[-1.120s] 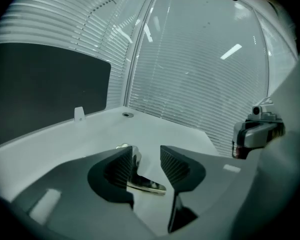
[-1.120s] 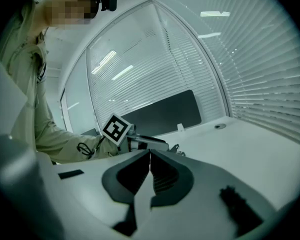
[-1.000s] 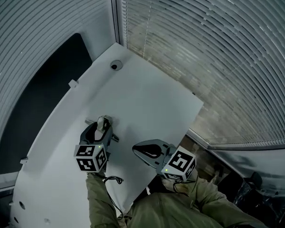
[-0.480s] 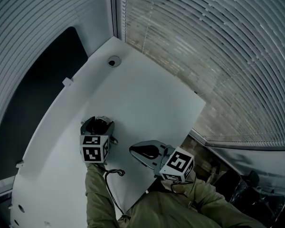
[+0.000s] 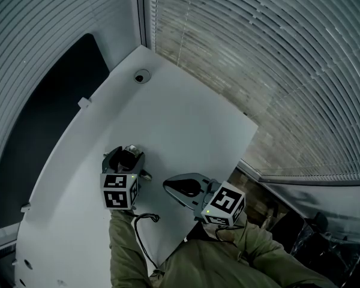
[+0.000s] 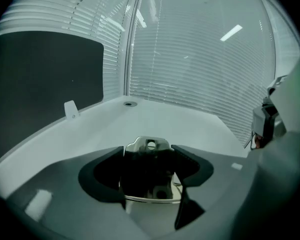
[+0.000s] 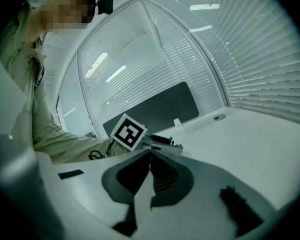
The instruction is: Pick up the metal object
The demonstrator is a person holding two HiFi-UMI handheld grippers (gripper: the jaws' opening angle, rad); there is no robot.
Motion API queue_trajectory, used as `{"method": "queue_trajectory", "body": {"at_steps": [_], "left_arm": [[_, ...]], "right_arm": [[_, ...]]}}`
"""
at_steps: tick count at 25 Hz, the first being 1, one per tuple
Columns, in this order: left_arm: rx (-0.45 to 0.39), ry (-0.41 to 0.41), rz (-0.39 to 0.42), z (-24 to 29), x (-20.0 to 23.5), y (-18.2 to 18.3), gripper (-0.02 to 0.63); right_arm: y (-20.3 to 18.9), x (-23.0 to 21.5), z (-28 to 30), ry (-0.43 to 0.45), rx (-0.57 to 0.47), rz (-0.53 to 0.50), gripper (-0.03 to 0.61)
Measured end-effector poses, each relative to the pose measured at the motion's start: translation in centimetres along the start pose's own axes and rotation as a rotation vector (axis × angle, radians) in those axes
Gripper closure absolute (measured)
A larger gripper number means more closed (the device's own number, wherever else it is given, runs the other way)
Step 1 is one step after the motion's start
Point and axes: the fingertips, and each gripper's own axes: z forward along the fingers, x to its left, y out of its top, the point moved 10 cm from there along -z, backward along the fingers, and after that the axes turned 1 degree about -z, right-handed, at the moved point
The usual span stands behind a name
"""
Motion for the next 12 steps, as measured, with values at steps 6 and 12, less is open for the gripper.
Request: {"method": "queue_trajectory", "body": {"at_steps": [6, 12], "left_arm": [[-0.138, -0.045, 0.023, -3.6, -2.0, 2.9, 0.31], [-0.284, -0.09, 0.082, -9.3, -6.0, 4.8, 0.31]], "right_arm": [[1.7, 0.3, -1.0, -0.024, -0.042, -0.037, 0.574], [3.5, 2.0, -3.0, -0.023, -0.088, -0.092, 0.574]]}}
